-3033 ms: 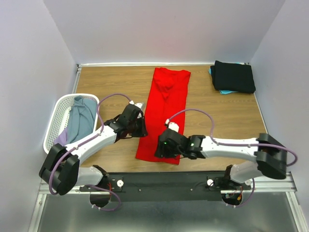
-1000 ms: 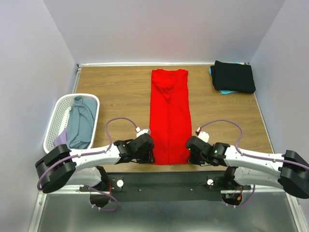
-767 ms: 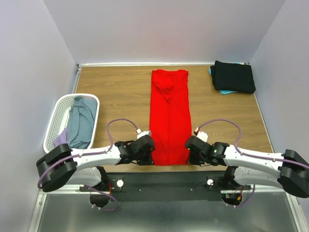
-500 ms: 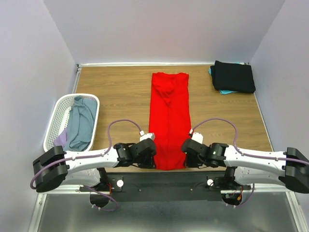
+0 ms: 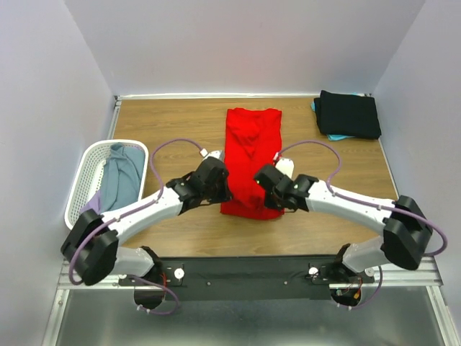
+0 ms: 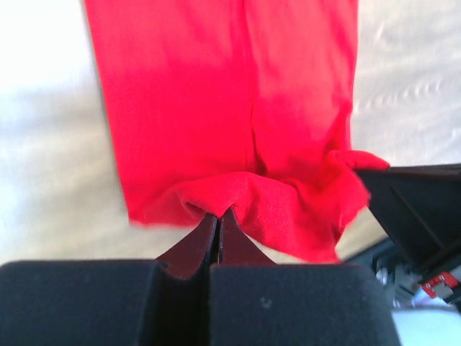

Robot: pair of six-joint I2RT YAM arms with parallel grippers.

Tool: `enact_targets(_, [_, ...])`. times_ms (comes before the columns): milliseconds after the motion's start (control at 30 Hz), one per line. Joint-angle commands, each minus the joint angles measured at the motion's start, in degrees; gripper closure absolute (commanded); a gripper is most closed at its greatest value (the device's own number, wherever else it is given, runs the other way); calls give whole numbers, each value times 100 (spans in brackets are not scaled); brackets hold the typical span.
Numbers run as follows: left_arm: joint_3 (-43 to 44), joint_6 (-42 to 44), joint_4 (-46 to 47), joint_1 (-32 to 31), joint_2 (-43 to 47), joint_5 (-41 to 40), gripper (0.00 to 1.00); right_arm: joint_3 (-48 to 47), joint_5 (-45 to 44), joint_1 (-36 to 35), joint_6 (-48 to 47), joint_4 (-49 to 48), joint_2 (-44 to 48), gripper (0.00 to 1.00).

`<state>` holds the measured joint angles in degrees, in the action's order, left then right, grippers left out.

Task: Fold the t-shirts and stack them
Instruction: Fold the tshirt

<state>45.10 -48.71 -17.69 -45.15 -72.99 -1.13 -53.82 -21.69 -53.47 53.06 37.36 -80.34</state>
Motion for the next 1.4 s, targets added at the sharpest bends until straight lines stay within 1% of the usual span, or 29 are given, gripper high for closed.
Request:
enact_targets(0, [515,678,512,487,-574,313,100,-461,-379,556,-673,-431,-507,100])
enact_targets(67, [701,722,609,682,-803,315,100,-716,-380,802,-848,-563,-737,99])
enact_targets(133, [894,740,810,936,-1129,507,100,-953,-362,1039,-1016,-764,-1080,100])
enact_targets(233, [1201,731,1021,1139,-1549,665,100,-1191,-292,1242,-1174,-1002,-1518,99])
enact_targets(400, [1826,819,996,1324,-2262,807,100,-1578,-125,1699,-1386,-1214,-1968,100])
enact_targets(533, [2160,828,864,1429,-2579,763,100,-1727,51,1981,-1482,-1381,-2153,100])
enact_targets(733, [2389,801,750,1535,-2843,833,100,-1842,340,2367,-1597,-1644,-2311,100])
enact_targets(933, [2424,784,732,1658,-2940,737,100,-1947,745,2561,-1720,-1996,-2513,99])
enact_targets(1200, [2688,766,723,1807,-3177,701,100,-2317,1088,2789,-1851,-2110,-2926,99])
enact_targets(1233, [2705,766,741,1834,-3230,710,100,-2343,1123,2824,-1860,-2119,-2961,98])
enact_targets(1267, [2775,819,767,1843,-3282,762,100,-2413,1184,2877,-1860,-2145,-2996,94])
enact_targets(1300, [2828,845,776,1895,-3335,780,92,-2440,1220,2912,-1887,-2146,-3032,83])
enact_targets(1333, [2855,889,811,1922,-3353,807,83,-2475,1298,2948,-1896,-2163,-3041,74])
enact_targets(1367, [2907,1002,907,1948,-3345,842,76,-2553,1334,3017,-1948,-2172,-3041,56])
